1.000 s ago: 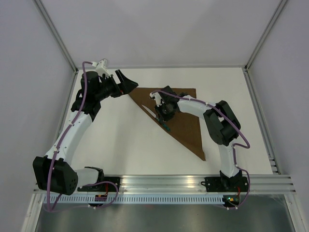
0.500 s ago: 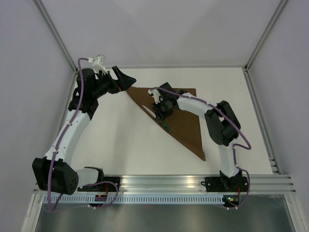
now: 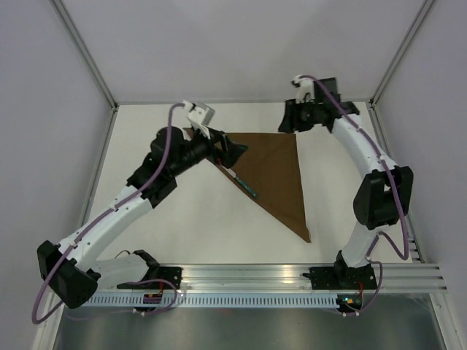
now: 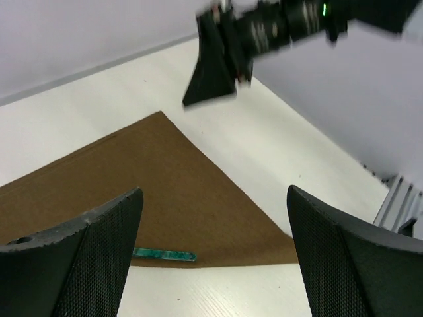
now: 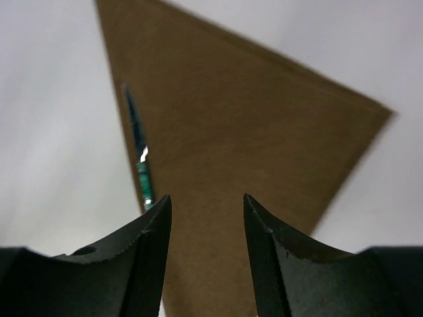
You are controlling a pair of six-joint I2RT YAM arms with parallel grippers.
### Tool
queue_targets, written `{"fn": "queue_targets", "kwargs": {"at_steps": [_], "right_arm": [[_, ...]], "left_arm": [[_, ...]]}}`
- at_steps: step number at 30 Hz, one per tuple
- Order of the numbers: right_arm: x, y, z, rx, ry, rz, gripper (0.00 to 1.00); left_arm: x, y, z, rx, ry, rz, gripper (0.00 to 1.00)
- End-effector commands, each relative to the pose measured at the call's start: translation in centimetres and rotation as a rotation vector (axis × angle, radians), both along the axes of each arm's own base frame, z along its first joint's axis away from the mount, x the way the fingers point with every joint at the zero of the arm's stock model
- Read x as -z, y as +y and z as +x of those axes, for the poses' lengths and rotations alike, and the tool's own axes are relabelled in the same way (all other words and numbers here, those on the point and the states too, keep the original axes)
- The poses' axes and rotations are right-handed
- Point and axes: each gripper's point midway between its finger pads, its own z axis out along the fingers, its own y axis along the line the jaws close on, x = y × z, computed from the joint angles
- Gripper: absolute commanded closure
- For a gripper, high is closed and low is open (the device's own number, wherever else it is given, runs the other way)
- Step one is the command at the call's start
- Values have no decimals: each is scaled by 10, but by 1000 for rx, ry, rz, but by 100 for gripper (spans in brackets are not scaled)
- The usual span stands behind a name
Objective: Fold the napkin, place the utensils inside, and roll it up
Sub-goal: Fold the napkin
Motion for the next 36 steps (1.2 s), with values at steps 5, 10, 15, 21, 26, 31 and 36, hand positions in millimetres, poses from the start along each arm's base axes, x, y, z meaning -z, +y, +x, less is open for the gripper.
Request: {"fn": "queue_targets", "kwargs": {"at_steps": [5,10,15,21,26,31,36], "right_arm": [[-36,-136,4,275,15,179,45],[-35,-165,0,325,-4,164,44],[-34,-173,-1,346,-15,165,44],[-35,-175,0,352,-21,165,44],[-33,-176,0,356,-22,162,44],[-33,-176,0,357,-26,159,44],[-30,-177,-1,358,-22,159,44]], "left_arm": [[83,-85,-51,81,-302,308,5],[150,-146,-104,242,-446,463,5],[201,-190,-134,312,-601,593,7],[245,-223,-168,406,-716,677,7],[263,-233,-177,441,-757,698,8],[275,-245,-181,480,-770,708,8],[293,-253,-188,532,-773,733,12]]}}
